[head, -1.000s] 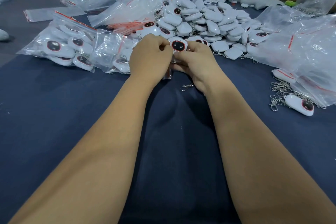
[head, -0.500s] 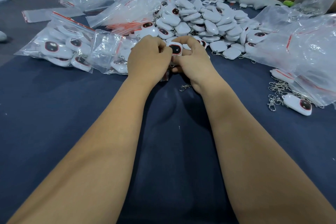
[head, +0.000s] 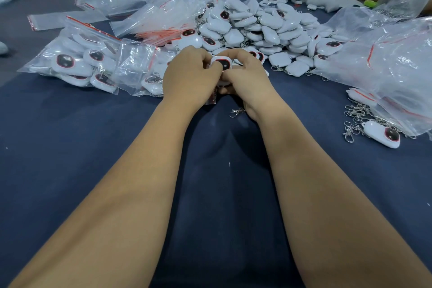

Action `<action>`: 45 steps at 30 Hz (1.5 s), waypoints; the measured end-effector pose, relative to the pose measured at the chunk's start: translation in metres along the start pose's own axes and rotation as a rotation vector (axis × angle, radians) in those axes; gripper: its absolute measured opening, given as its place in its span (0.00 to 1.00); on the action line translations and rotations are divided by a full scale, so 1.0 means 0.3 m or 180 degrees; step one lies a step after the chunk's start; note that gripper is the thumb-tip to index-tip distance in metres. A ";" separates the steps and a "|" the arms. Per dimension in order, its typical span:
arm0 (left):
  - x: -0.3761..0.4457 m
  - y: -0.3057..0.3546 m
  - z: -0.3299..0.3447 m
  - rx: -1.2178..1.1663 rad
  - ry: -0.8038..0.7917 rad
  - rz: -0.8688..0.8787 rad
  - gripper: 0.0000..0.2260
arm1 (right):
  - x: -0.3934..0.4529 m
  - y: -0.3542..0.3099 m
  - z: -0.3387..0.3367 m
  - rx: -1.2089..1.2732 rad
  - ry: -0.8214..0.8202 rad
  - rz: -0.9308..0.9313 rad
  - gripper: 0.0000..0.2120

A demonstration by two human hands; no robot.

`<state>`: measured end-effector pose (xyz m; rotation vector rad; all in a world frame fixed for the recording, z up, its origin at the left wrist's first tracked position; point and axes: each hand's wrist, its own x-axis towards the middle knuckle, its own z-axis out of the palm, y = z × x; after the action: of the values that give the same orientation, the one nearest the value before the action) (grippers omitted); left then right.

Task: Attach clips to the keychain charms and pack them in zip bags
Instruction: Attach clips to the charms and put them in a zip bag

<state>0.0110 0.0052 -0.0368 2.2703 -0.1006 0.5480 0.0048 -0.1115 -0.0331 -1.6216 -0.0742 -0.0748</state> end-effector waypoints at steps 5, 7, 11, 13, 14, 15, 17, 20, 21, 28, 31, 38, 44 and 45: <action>0.003 -0.001 0.002 0.0081 0.0020 0.0057 0.11 | 0.002 -0.017 0.001 0.0551 -0.0028 0.0266 0.12; 0.002 -0.002 0.002 0.0086 0.0021 0.0063 0.11 | -0.003 -0.018 -0.002 0.0583 -0.0044 0.0243 0.12; 0.004 -0.004 0.003 0.0105 0.0010 0.0048 0.10 | -0.005 -0.014 -0.002 0.0348 -0.0082 0.0151 0.13; 0.005 -0.005 0.003 0.0127 0.0004 0.0050 0.10 | -0.003 -0.013 -0.002 0.0280 -0.0083 0.0132 0.13; 0.006 -0.006 0.004 0.0134 0.0005 0.0049 0.10 | -0.002 -0.012 -0.001 0.0248 -0.0078 0.0123 0.13; 0.006 -0.007 0.004 0.0137 0.0009 0.0051 0.09 | -0.001 -0.011 -0.001 0.0218 -0.0070 0.0115 0.12; 0.006 -0.010 0.004 0.0140 0.0007 0.0057 0.09 | 0.000 -0.008 0.000 0.0144 -0.0048 0.0091 0.13; 0.008 -0.012 0.002 0.0142 0.0007 0.0061 0.10 | 0.000 -0.004 0.003 0.0040 -0.0007 0.0037 0.13; 0.008 -0.012 0.002 0.0123 0.0010 0.0064 0.09 | 0.000 -0.003 0.005 0.0030 -0.0004 0.0020 0.14; 0.003 -0.011 0.001 0.0037 -0.0023 0.0103 0.04 | -0.002 -0.012 0.005 0.0236 0.0024 0.0111 0.15; 0.007 -0.012 0.001 0.0049 -0.0002 0.0100 0.05 | -0.004 -0.015 0.006 0.0252 0.0032 0.0151 0.14; 0.009 -0.015 0.005 0.0080 0.0045 0.0179 0.07 | -0.006 -0.016 0.007 0.0333 -0.0021 0.0165 0.16; 0.013 -0.016 0.007 0.0046 -0.0019 0.0166 0.06 | 0.001 -0.012 0.010 0.0225 -0.0027 0.0156 0.15; 0.012 -0.016 0.007 0.0009 -0.0010 0.0174 0.06 | 0.002 -0.012 0.010 0.0247 -0.0013 0.0164 0.14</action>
<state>0.0161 0.0074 -0.0399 2.2769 -0.1639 0.5735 0.0049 -0.1084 -0.0298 -1.5452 -0.0380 -0.0286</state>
